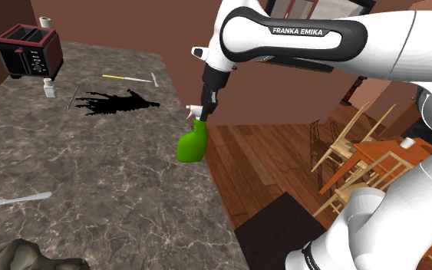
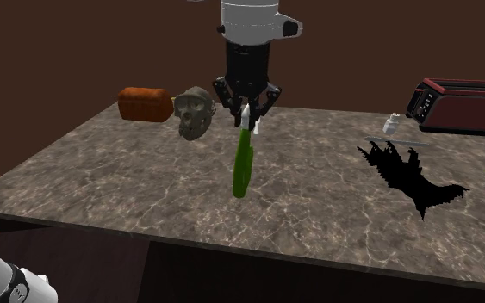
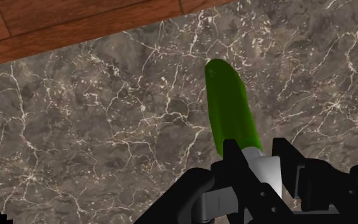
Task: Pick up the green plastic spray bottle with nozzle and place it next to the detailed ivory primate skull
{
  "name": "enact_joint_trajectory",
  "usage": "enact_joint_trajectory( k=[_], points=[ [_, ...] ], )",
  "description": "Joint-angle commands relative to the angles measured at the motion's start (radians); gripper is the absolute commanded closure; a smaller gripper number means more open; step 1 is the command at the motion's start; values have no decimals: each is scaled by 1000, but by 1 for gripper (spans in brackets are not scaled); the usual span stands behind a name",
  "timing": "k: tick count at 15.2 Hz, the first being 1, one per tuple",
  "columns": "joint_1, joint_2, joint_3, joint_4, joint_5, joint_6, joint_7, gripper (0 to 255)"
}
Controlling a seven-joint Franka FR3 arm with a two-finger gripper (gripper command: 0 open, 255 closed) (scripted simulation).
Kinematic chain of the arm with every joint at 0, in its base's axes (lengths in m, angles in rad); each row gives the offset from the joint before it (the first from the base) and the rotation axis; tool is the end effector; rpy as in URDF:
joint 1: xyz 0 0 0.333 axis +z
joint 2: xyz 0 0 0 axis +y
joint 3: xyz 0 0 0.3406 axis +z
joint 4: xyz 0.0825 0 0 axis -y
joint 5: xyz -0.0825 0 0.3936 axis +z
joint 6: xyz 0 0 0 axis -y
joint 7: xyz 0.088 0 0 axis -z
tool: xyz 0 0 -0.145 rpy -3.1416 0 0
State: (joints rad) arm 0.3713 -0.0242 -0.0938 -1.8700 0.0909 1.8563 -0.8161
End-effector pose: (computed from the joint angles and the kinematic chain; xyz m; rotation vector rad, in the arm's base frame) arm 0.5408 0.1644 0.5044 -2.6315 -1.5568 -0.0518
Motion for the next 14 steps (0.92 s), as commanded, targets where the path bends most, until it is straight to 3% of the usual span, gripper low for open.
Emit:
enact_joint_trajectory(
  k=[1,14],
  points=[
    [-1,-5,-1,22,-1,-27,1,255],
    [-2,7,-2,211,-3,-204,14,255]
  ],
)
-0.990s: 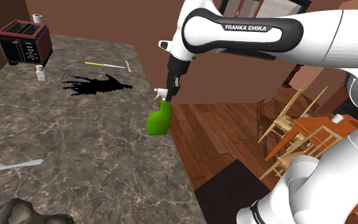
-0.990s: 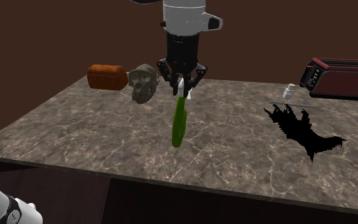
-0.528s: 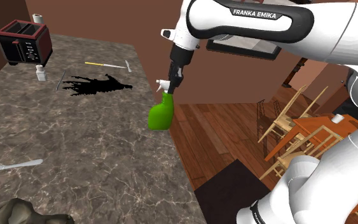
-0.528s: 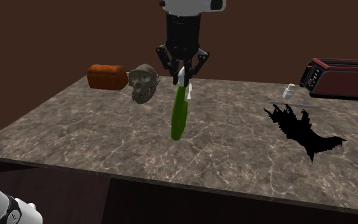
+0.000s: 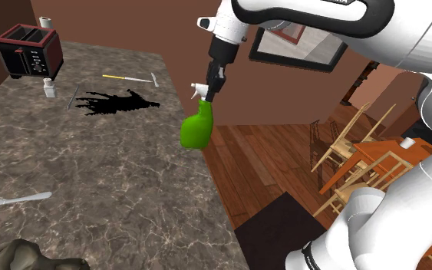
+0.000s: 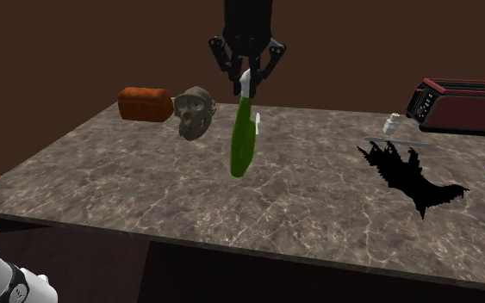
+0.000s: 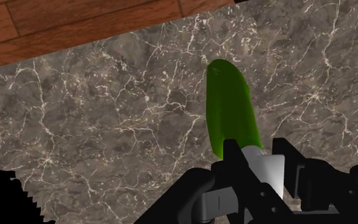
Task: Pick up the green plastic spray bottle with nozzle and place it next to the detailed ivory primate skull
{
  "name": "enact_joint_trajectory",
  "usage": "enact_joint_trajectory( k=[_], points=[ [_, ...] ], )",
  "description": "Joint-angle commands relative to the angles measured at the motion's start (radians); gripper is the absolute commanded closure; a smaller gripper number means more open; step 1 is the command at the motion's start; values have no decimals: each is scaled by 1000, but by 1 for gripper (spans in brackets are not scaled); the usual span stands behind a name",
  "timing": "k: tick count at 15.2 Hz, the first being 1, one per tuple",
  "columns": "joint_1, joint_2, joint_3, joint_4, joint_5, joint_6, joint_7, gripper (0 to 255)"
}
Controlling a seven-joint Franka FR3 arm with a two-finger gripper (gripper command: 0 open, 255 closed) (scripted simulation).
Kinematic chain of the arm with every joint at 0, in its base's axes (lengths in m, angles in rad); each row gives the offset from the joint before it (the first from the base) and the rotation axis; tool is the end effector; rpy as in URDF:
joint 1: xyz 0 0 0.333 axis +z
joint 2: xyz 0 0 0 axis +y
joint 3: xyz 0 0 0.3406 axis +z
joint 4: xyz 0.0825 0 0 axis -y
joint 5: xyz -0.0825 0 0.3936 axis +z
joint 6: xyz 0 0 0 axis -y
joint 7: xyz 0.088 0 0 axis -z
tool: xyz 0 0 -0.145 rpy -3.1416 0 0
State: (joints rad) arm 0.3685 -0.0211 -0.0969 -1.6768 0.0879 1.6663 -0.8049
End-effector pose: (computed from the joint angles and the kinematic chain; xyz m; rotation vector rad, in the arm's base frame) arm 0.5403 0.1623 0.5805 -2.6314 -1.5570 -0.0516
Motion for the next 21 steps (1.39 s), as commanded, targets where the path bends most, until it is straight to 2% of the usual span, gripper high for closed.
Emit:
enact_joint_trajectory(
  k=[1,12,21],
  points=[
    [0,6,0,34,0,-28,3,255],
    [-3,54,-2,244,5,-191,12,255],
    [-9,128,-6,471,16,-343,19,255]
  ],
)
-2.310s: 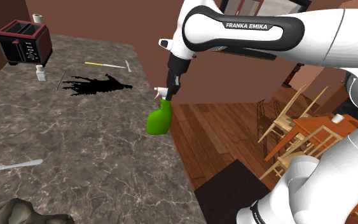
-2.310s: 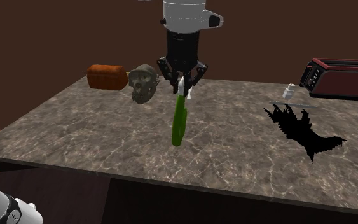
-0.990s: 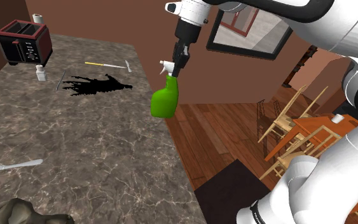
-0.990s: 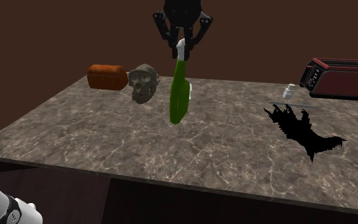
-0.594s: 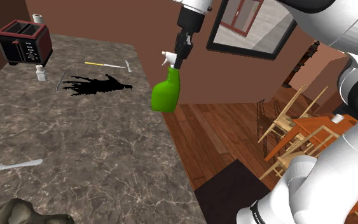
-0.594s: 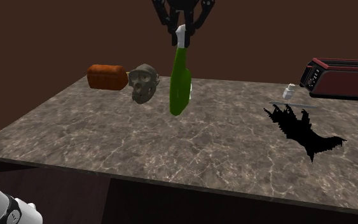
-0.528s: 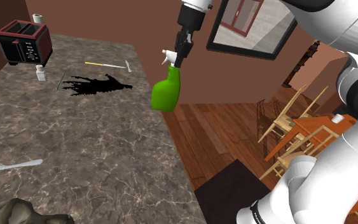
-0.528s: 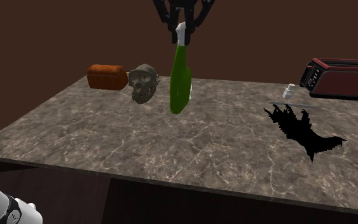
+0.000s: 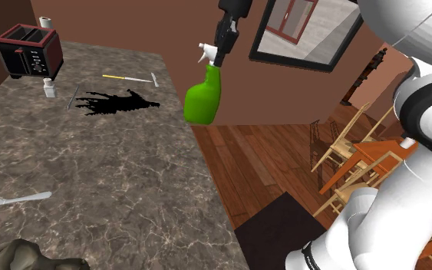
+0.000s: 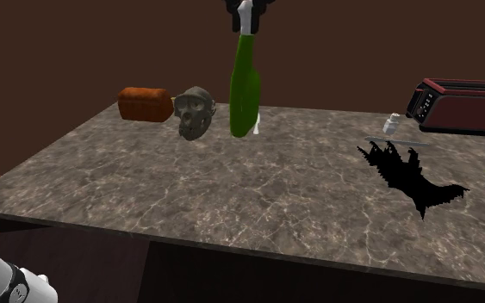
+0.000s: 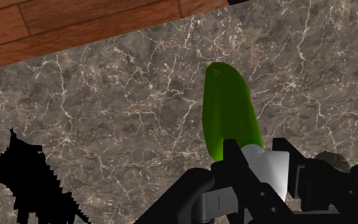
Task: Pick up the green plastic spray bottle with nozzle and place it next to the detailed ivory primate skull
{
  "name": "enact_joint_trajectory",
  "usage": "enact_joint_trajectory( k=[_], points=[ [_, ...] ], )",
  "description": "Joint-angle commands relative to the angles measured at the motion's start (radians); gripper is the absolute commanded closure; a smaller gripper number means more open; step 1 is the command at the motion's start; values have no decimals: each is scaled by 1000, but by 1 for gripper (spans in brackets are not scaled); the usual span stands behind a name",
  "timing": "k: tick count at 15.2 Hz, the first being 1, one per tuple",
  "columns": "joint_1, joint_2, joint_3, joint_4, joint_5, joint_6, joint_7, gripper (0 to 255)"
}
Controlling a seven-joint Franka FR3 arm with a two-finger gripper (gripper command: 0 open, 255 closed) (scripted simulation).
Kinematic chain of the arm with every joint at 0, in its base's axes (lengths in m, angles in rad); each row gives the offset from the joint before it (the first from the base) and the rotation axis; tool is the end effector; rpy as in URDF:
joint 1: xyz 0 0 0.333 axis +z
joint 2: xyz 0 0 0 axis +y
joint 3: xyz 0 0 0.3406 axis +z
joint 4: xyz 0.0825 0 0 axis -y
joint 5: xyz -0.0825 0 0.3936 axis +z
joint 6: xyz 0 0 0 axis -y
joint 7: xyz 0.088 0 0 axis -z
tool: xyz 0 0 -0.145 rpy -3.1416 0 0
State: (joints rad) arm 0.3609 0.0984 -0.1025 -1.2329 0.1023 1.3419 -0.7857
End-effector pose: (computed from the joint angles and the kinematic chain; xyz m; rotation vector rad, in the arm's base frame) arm 0.5434 0.1647 0.6942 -2.6316 -1.5569 -0.0519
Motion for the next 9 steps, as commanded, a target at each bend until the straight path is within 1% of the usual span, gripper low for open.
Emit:
enact_joint_trajectory(
  k=[1,5,9],
  points=[
    [-3,20,-1,57,3,-37,1,255],
    [-8,70,-3,182,12,-113,4,255],
    [56,34,38,111,-1,-68,101,255]
  ],
)
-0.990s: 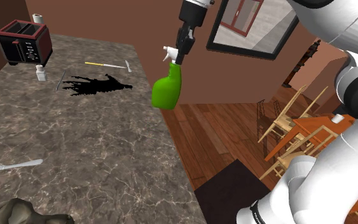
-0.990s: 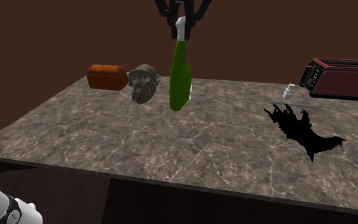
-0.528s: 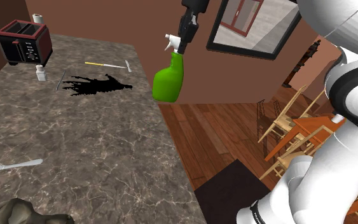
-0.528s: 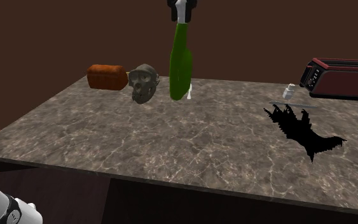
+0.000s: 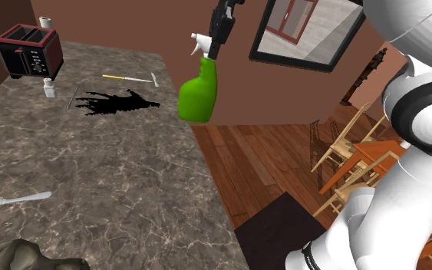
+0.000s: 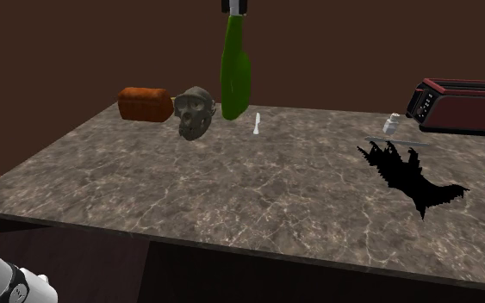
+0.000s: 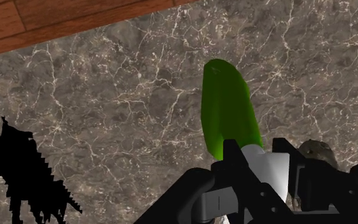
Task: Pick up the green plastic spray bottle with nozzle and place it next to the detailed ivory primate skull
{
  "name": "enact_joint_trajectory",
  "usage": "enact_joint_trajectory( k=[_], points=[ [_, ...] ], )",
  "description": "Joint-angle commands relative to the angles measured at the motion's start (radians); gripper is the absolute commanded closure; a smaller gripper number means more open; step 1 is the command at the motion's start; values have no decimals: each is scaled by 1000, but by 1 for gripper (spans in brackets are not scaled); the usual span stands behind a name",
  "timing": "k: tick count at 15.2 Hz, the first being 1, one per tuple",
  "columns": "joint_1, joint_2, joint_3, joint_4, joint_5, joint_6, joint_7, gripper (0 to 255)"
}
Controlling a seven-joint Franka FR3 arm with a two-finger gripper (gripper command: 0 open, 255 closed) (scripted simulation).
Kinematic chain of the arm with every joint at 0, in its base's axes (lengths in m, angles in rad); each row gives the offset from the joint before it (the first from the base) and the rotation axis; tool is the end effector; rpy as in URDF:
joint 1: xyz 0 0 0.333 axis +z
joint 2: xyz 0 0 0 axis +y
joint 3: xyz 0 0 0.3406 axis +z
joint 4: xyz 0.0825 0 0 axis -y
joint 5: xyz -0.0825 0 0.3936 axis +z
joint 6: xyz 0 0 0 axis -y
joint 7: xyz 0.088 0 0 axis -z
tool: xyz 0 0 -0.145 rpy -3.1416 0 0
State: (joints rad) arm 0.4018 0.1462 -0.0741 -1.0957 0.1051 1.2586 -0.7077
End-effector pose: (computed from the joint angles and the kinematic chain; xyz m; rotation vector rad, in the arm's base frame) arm 0.5298 0.2033 0.7205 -2.6303 -1.5578 -0.0510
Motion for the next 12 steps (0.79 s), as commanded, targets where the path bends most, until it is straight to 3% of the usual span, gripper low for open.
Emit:
enact_joint_trajectory(
  k=[1,12],
  points=[
    [30,-19,20,-39,-6,25,47,255],
    [190,19,133,-47,-34,92,306,255]
  ],
)
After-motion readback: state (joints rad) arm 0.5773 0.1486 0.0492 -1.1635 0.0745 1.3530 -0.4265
